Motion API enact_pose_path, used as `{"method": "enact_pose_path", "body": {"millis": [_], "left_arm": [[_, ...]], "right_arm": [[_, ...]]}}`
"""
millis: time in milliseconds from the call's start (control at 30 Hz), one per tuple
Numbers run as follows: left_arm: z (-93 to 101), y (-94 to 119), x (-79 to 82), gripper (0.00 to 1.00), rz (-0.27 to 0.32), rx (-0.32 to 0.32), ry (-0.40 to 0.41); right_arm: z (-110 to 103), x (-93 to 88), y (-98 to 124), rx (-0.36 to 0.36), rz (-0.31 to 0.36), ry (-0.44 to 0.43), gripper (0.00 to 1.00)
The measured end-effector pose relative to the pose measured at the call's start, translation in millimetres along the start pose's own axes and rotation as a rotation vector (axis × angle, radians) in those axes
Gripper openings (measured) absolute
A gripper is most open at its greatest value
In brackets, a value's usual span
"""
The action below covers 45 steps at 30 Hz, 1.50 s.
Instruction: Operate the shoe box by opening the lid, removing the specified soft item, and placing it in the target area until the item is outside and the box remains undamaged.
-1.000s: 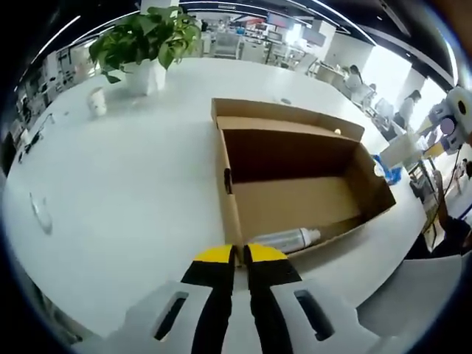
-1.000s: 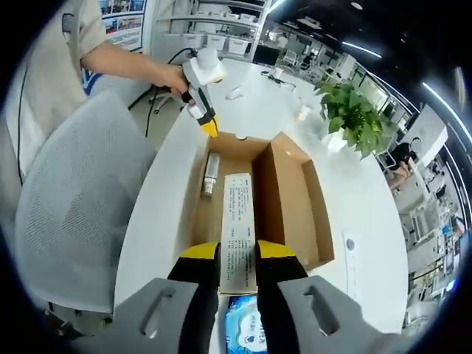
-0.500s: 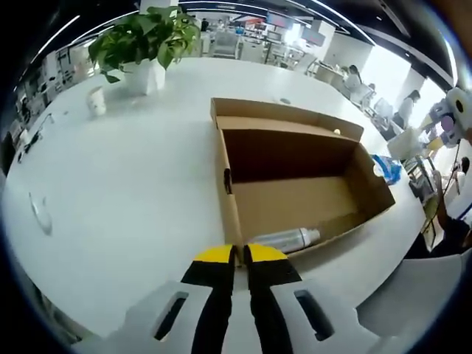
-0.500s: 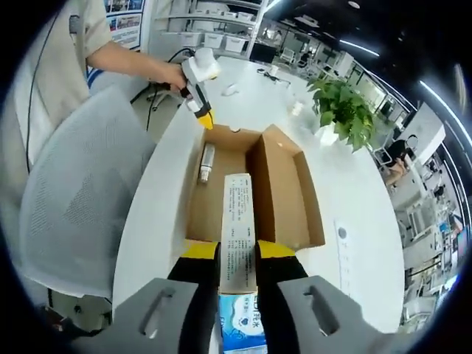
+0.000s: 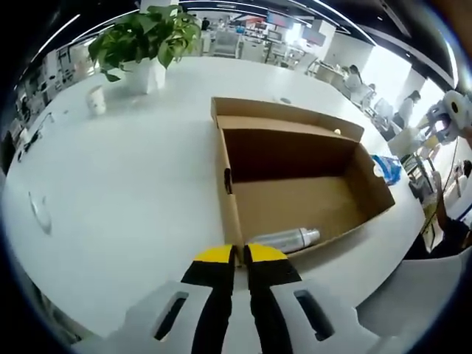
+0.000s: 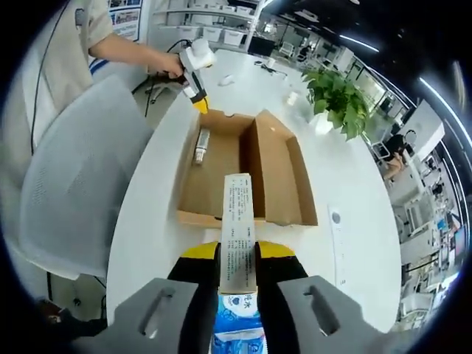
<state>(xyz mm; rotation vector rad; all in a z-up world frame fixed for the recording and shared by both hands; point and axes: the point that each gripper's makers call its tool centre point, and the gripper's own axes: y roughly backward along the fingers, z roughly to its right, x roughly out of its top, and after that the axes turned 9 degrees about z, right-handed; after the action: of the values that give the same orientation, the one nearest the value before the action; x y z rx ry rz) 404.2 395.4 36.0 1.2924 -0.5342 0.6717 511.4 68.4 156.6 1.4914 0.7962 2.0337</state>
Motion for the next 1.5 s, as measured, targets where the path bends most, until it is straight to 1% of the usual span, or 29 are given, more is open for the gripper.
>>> {"method": "enact_pose_path", "body": {"millis": [200, 667, 833, 967, 1100, 1300, 1500], "left_arm": [[0.3, 0.3, -0.2, 0.04, 0.006, 0.0, 0.001], [-1.8, -1.1, 0.2, 0.04, 0.009, -0.018, 0.018], [-1.3, -1.1, 0.2, 0.04, 0.005, -0.02, 0.004], [-1.8, -1.1, 0.1, 0.04, 0.008, -0.023, 0.01], [-1.8, -1.5, 0.3, 0.04, 0.0, -0.021, 0.009], [-1.6, -1.2, -0.1, 0.04, -0.008, -0.019, 0.013], [-1.3, -1.2, -0.4, 0.04, -0.011, -0.015, 0.009]], "right_arm": [[10.9, -18.2, 8.4, -0.014, -0.021, -0.004, 0.15], [36.4, -75.2, 28.4, -0.057, -0.09, -0.035, 0.15], [46.4, -94.8, 33.7, -0.07, -0.111, -0.047, 0.15], [57.3, -109.6, 36.8, -0.087, -0.12, -0.059, 0.15], [63.1, -121.1, 38.5, -0.087, -0.136, -0.055, 0.15], [76.2, -148.8, 40.4, -0.092, -0.168, -0.065, 0.15], [83.8, -173.2, 43.1, -0.094, -0.194, -0.079, 0.15]]}}
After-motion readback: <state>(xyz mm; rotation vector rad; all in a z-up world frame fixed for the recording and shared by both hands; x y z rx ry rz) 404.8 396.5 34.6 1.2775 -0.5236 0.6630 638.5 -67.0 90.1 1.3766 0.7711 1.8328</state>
